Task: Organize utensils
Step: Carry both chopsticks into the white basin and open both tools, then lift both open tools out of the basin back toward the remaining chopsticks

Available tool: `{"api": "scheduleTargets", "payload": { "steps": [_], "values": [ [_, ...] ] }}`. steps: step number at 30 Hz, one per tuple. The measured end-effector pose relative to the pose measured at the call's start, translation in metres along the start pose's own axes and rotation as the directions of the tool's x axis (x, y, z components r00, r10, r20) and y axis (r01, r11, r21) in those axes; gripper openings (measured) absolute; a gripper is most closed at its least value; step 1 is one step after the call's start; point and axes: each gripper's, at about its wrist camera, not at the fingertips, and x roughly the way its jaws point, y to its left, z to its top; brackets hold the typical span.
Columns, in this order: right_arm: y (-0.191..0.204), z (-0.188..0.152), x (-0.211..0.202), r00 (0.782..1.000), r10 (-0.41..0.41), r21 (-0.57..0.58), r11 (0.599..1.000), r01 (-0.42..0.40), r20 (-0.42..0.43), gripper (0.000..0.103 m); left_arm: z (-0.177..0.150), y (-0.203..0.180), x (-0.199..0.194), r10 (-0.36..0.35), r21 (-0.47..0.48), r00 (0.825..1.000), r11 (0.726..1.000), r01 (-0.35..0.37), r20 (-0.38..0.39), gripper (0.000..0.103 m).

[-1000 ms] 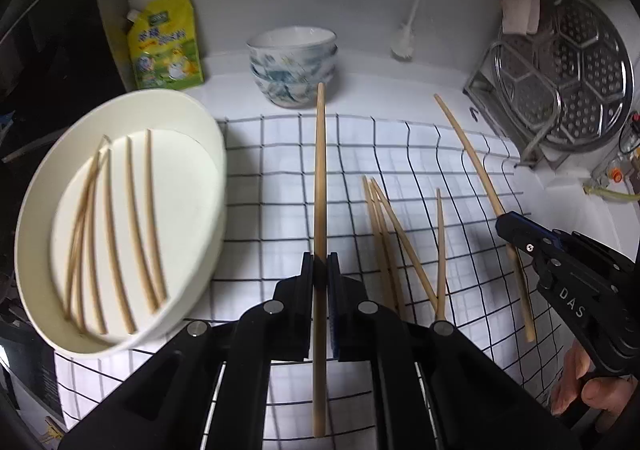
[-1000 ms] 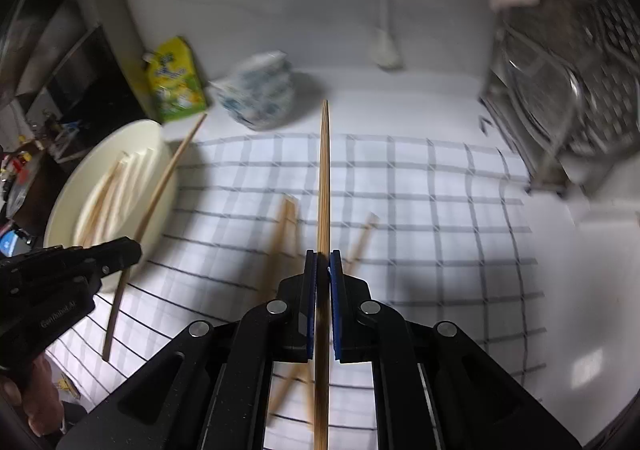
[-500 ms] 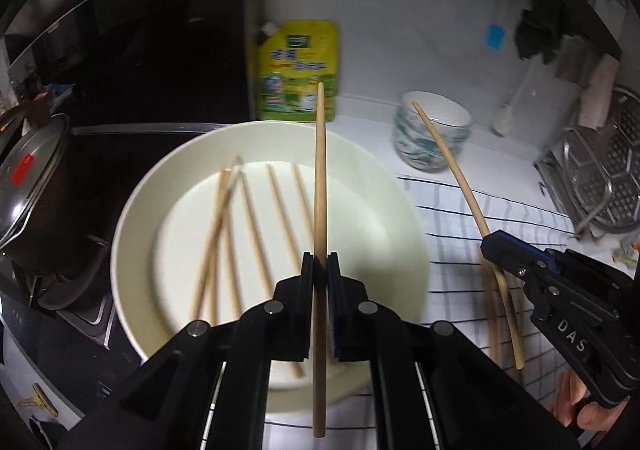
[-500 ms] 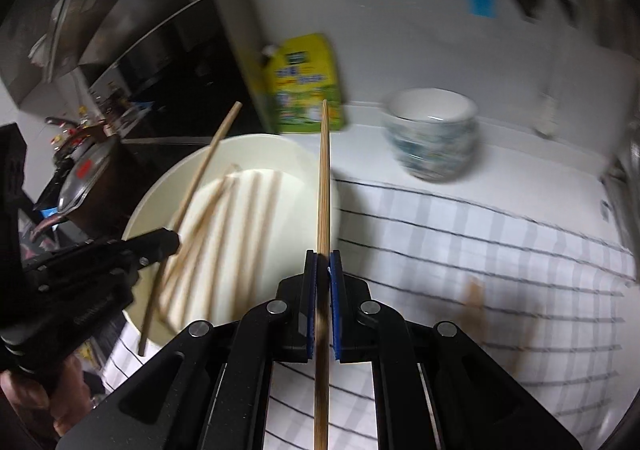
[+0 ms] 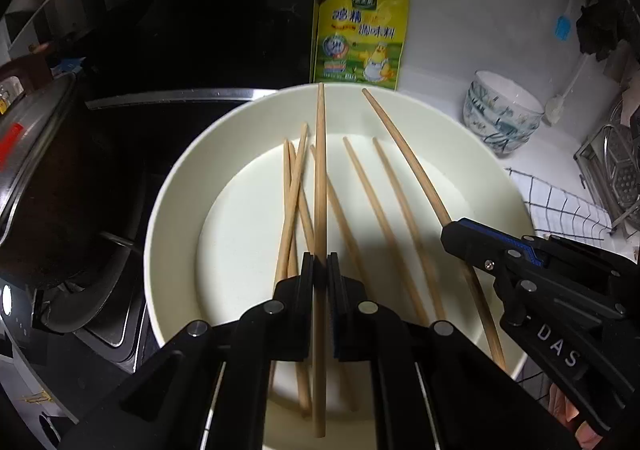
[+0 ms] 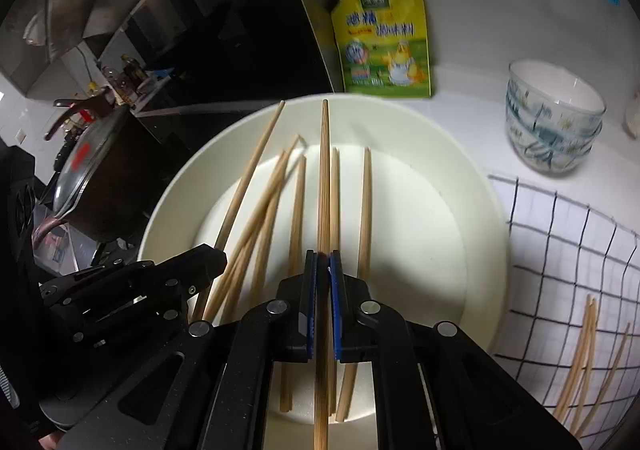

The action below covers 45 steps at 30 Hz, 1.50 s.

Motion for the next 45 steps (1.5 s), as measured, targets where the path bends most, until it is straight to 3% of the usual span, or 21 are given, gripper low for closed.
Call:
{"api": "scheduleTargets", "payload": {
  "steps": [12, 13, 15, 18, 45],
  "values": [
    [-0.009, -0.003, 0.018, 0.999, -0.021, 0.058, 0.998, 0.024, -0.045, 0.008, -0.003, 0.010, 0.020, -0.002, -0.007, 0.999, 1.000, 0.002, -0.054, 0.010],
    [-0.009, -0.003, 0.017, 0.999, -0.022, 0.060, 0.998, 0.025, -0.042, 0.012, -0.002, 0.011, 0.020, -0.002, -0.012, 0.999, 1.000, 0.002, -0.054, 0.013],
    [-0.009, -0.003, 0.013, 0.999, -0.033, 0.056, 0.998, 0.034, -0.026, 0.016, -0.002, 0.014, 0.017, 0.005, -0.021, 0.999, 1.000, -0.006, -0.051, 0.030],
    [-0.007, -0.003, 0.004, 0.999, -0.032, 0.052, 0.998, 0.033, -0.007, 0.019, -0.002, 0.019, 0.011, 0.013, -0.041, 0.999, 0.999, -0.015, -0.040, 0.047],
    [-0.021, -0.030, -0.062, 0.999, -0.034, 0.022, 0.999, 0.033, 0.033, 0.019, -0.014, -0.003, -0.048, 0.037, -0.074, 0.999, 0.997, -0.035, 0.024, 0.051]
  ]
}}
